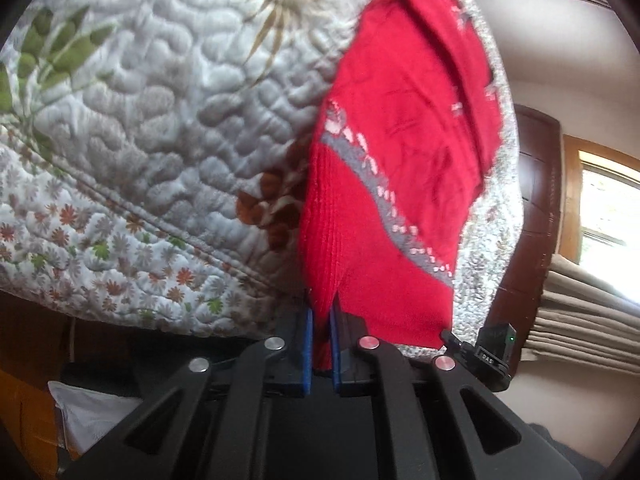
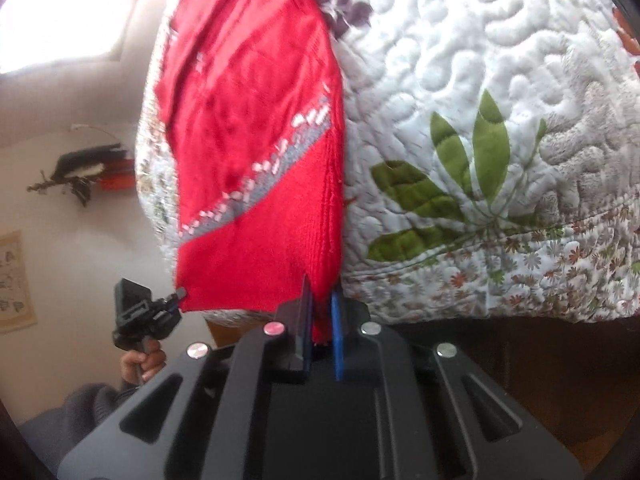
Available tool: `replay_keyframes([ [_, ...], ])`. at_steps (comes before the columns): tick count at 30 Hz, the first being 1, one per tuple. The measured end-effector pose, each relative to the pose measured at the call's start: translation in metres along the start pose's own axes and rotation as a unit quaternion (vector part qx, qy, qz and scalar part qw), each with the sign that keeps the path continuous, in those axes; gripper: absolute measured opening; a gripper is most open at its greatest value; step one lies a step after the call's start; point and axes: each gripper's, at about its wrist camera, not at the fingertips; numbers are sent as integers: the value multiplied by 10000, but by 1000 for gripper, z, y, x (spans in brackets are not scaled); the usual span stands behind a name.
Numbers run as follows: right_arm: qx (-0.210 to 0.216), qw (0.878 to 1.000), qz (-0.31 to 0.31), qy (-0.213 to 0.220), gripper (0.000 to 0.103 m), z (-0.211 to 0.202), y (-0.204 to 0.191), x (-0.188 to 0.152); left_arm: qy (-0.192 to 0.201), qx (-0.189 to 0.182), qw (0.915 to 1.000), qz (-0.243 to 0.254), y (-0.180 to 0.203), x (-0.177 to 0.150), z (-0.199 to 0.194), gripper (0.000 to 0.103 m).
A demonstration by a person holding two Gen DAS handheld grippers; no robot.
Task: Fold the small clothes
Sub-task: 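Grasp the hem with the right gripper while the left gripper lifts it toward the collar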
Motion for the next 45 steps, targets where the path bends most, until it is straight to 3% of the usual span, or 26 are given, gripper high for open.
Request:
replay_keyframes([
  [12,834,9946,-107,603,6,-57,-32,-2,336,-576,9971,373,47,-14,-49,6],
  [23,1539,9793,-472,1230,6,-109,-93,60,705,-937,9885,952,124,7,-99,6],
  [33,1687,9713,-804,1474,6,-132,-131,128,823,-1236,9824,1132,181,65,-114,6],
  [38,1624,9724,-754,1494,6,-128,-137,163,881,-1350,9824,947,196,109,-106,6],
  [45,1236,9820,-456,1350,6,-103,-124,231,837,-1152,9881,575,201,181,-71,6],
])
Point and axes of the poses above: each gripper's, at about its wrist camera, not at the fingertips, and z roughly the way its jaws point, y to its right, x to its top, and after that the axes turned 6 degrees about -z, right-handed
